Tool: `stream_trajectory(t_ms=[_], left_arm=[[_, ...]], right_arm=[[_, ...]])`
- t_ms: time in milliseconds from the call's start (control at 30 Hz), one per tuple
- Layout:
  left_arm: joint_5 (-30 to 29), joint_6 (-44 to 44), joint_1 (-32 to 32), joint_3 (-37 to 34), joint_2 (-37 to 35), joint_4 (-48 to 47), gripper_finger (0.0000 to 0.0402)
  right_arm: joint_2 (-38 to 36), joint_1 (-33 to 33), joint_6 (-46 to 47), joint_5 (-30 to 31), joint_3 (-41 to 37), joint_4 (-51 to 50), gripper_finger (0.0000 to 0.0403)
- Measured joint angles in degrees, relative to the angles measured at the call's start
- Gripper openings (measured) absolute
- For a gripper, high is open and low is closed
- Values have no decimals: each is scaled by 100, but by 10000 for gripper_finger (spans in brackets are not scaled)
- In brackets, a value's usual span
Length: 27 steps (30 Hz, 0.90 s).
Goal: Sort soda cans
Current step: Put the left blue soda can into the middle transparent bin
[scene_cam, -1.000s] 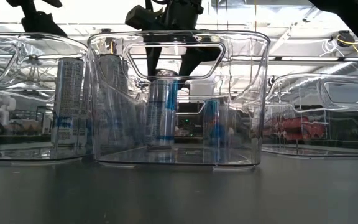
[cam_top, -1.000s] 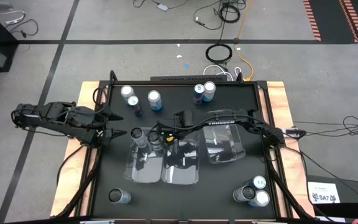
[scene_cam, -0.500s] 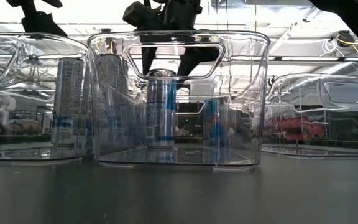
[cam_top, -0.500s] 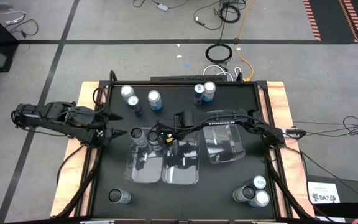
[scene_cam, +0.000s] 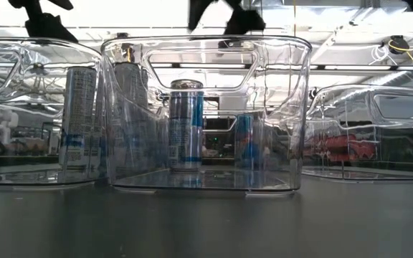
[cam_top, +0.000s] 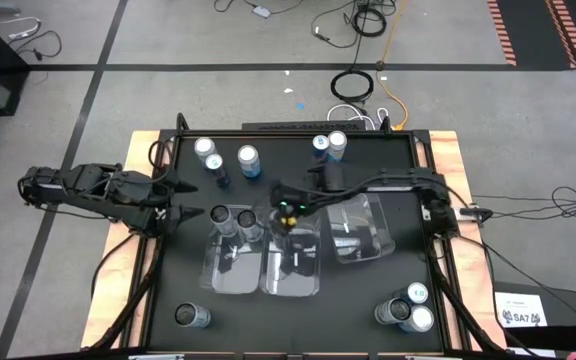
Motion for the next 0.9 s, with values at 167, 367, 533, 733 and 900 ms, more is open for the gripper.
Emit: stream_trajectory(t_ms=[167,367,533,733,900], left_arm=[[-496,-22,1,0,0,16,391],[-985,-779,1,-2,148,68,391],[-1001,-912,0,-2,452,148,391],[-1231,-892,52,-1,853,152,391],[-1330,-240,628,287,1018,-60,391]], right_arm=[[-371,476,126,878,7,-1184,350],[-977,1038,-176,1271,-681,-1172,350],[-2037,1336,524,1580,-2521,-797,350],[-4079,1704,965,1356,-5602,2297,350],[-5266,1753,1143,1264,-7336,5261,350]])
